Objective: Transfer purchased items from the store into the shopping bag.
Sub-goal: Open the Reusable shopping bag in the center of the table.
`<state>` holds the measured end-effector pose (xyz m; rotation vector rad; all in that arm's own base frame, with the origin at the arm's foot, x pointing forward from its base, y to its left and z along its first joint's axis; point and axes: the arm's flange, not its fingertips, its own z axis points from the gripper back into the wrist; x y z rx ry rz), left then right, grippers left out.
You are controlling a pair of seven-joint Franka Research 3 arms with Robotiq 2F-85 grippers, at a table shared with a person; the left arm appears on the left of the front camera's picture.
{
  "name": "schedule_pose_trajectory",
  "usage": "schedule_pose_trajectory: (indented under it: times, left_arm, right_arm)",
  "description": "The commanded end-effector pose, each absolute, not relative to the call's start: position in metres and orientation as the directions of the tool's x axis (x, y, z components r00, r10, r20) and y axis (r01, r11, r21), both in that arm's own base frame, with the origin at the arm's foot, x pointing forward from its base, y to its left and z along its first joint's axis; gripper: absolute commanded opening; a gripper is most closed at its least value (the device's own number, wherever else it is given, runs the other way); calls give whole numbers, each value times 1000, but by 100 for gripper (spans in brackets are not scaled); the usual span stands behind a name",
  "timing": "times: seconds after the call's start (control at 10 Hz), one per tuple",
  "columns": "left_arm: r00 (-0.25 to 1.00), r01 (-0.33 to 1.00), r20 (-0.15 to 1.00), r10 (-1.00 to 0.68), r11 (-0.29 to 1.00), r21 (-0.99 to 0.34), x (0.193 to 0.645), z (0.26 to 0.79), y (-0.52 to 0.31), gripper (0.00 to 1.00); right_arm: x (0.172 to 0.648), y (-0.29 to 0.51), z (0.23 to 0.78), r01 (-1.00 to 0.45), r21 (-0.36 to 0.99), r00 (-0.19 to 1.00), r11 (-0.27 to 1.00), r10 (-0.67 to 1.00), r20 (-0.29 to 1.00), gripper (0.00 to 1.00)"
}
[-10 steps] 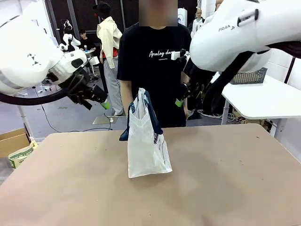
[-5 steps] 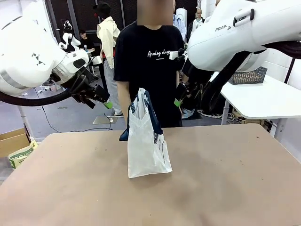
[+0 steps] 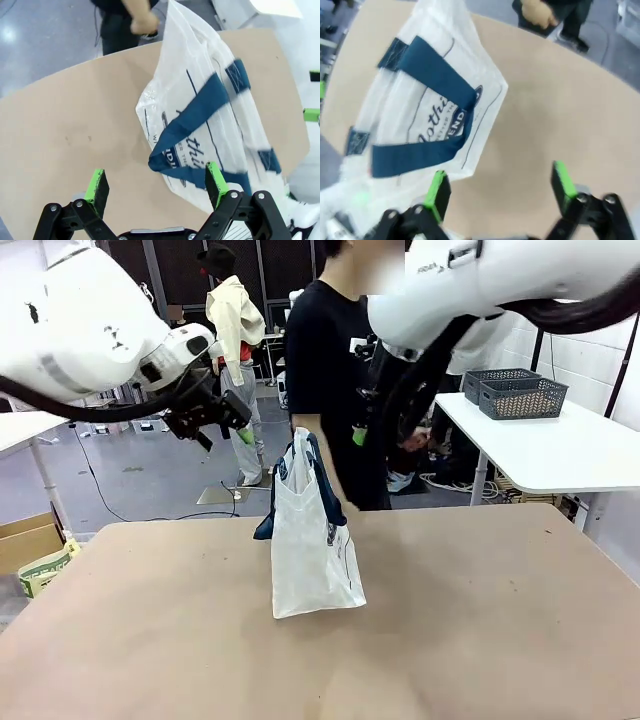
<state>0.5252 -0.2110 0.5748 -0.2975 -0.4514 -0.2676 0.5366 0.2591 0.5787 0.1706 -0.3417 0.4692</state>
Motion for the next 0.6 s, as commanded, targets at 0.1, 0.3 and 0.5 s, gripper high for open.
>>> schedule_pose_trajectory:
  times: [0.1,0.3,0.5]
  left_arm:
    - [920,218,374,-115,944,-248,550,589,-236,100]
    - [911,276,382,-156,919,-283,548,590,-238,100]
    - [915,246,381,-132,931,-268,548,585,-239,100]
  right_arm:
    - [581,301,608,-359,138,917,923,322,235,100]
    - [591,324,612,-382,94,901,919,348,258,100]
    - [570,292,599,-377,139,907,916,334,255,100]
